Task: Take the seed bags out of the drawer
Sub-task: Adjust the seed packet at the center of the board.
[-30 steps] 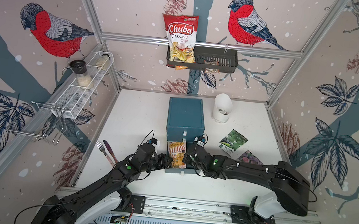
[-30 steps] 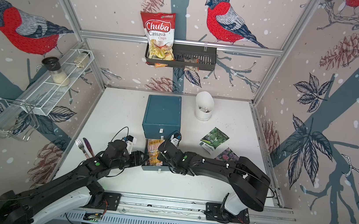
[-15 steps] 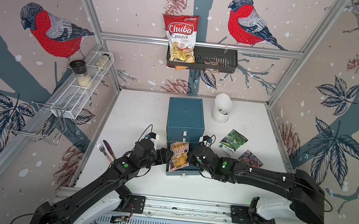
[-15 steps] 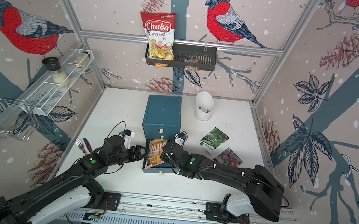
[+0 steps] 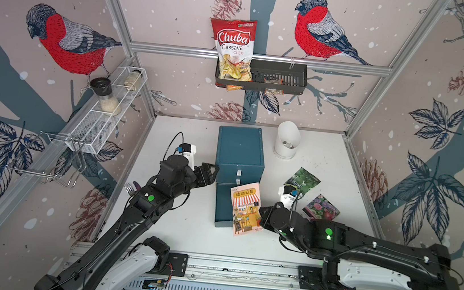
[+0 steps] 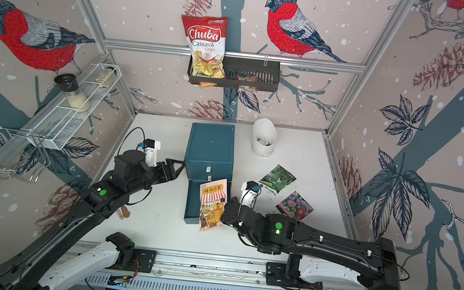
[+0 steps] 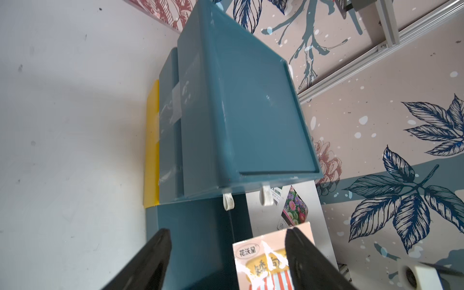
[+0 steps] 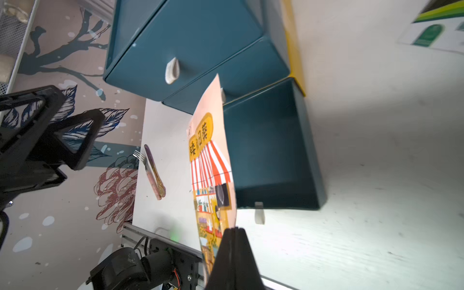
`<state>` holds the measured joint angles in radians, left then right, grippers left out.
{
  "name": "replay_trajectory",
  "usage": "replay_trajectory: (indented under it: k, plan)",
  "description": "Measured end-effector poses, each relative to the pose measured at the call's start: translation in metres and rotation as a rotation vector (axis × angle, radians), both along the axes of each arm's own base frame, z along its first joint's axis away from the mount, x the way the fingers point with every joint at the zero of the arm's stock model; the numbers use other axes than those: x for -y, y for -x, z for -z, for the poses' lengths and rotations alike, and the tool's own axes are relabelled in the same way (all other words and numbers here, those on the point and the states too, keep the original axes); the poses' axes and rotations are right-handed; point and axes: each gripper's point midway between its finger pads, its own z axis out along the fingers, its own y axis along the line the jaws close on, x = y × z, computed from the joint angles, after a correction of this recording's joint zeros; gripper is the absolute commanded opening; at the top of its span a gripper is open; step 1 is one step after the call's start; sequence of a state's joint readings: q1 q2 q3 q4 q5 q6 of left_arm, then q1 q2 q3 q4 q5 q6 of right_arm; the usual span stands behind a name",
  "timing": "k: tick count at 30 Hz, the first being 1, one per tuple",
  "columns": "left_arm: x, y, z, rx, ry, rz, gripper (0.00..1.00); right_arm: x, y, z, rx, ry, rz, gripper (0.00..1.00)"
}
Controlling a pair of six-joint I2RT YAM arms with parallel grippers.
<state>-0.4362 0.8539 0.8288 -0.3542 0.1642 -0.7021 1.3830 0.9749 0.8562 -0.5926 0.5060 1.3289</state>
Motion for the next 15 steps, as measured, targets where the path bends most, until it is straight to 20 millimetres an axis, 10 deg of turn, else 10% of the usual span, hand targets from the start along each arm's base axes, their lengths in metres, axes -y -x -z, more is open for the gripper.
replay_trajectory:
  k: [8,15]
  plan:
    - [0.018,-0.032,-0.02,0.01,-0.024,0.05,0.74,0.104,-0.024,0.005,0.003,0.068,0.299,0.0]
    - [0.02,-0.057,-0.022,0.011,-0.065,0.047,0.73,0.168,-0.052,0.062,-0.106,0.26,0.55,0.0]
